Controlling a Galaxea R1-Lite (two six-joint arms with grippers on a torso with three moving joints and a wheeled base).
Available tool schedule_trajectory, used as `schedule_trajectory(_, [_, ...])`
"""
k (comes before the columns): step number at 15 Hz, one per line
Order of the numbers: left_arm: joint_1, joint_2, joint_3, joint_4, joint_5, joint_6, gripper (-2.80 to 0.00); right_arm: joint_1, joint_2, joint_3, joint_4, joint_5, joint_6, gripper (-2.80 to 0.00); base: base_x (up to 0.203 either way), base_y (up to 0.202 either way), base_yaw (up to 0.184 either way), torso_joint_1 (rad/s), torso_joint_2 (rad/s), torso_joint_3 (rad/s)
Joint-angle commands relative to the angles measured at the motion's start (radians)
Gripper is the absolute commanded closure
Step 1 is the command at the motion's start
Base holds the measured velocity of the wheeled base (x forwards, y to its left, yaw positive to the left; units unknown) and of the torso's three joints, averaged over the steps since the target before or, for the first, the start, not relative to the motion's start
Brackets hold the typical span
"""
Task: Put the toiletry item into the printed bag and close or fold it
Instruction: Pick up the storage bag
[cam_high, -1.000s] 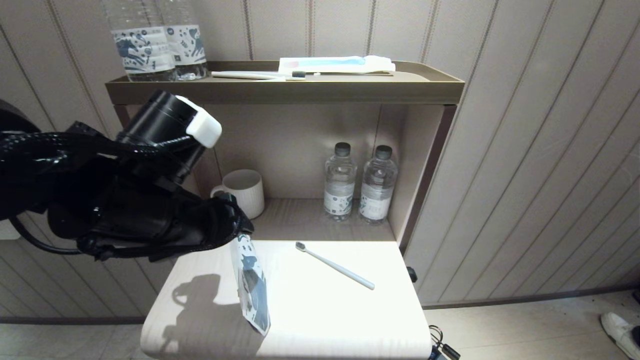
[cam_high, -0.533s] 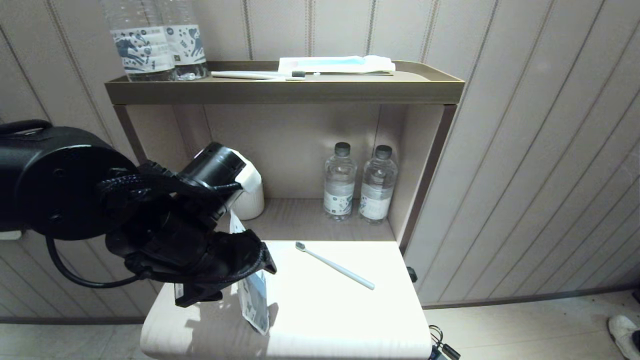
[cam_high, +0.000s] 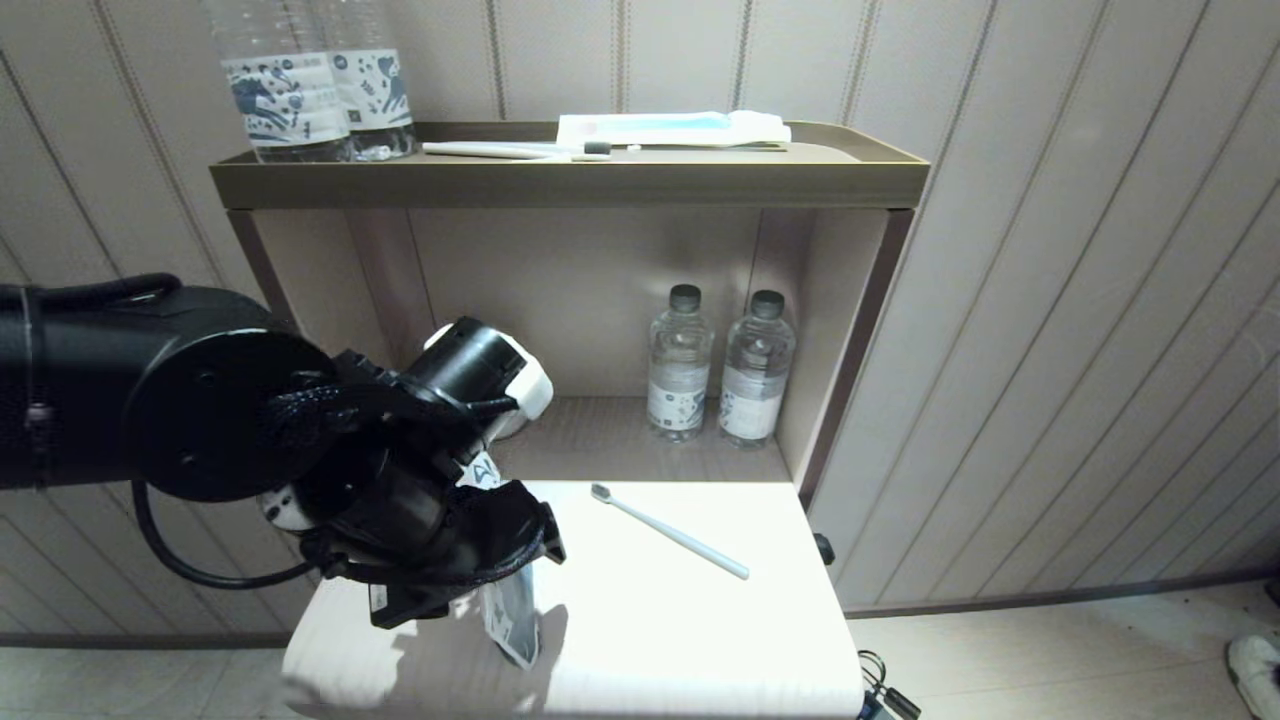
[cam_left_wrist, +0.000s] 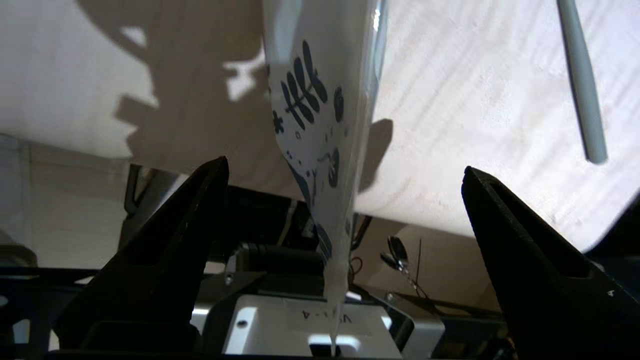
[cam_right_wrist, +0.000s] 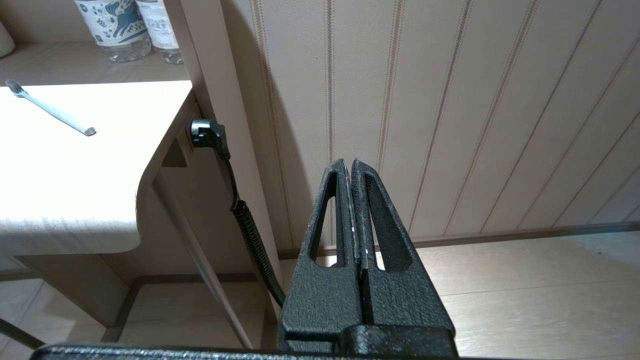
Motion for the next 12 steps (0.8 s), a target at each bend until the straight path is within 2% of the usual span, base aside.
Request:
schedule_trajectory(1, [-0.003, 0.036, -0.001, 0.006, 0.041, -0.007, -2.80, 0.000, 0.001, 0.000, -0.001, 0.000, 0.000, 0.00, 0.000, 0.000, 0.000, 0.000, 0.00, 0.000])
schedule_trajectory(2, [-0.005, 0.040, 0.008, 0.005, 0.055, -0.007, 0.00, 0.000, 0.001, 0.000, -0.001, 0.000, 0.000, 0.00, 0.000, 0.000, 0.000, 0.000, 0.00, 0.000])
schedule_trajectory(12, [-0.007, 0.033, 0.013, 0.008, 0.059, -0.006, 0.00, 0.000, 0.001, 0.000, -0.001, 0.000, 0.000, 0.00, 0.000, 0.000, 0.000, 0.000, 0.00, 0.000])
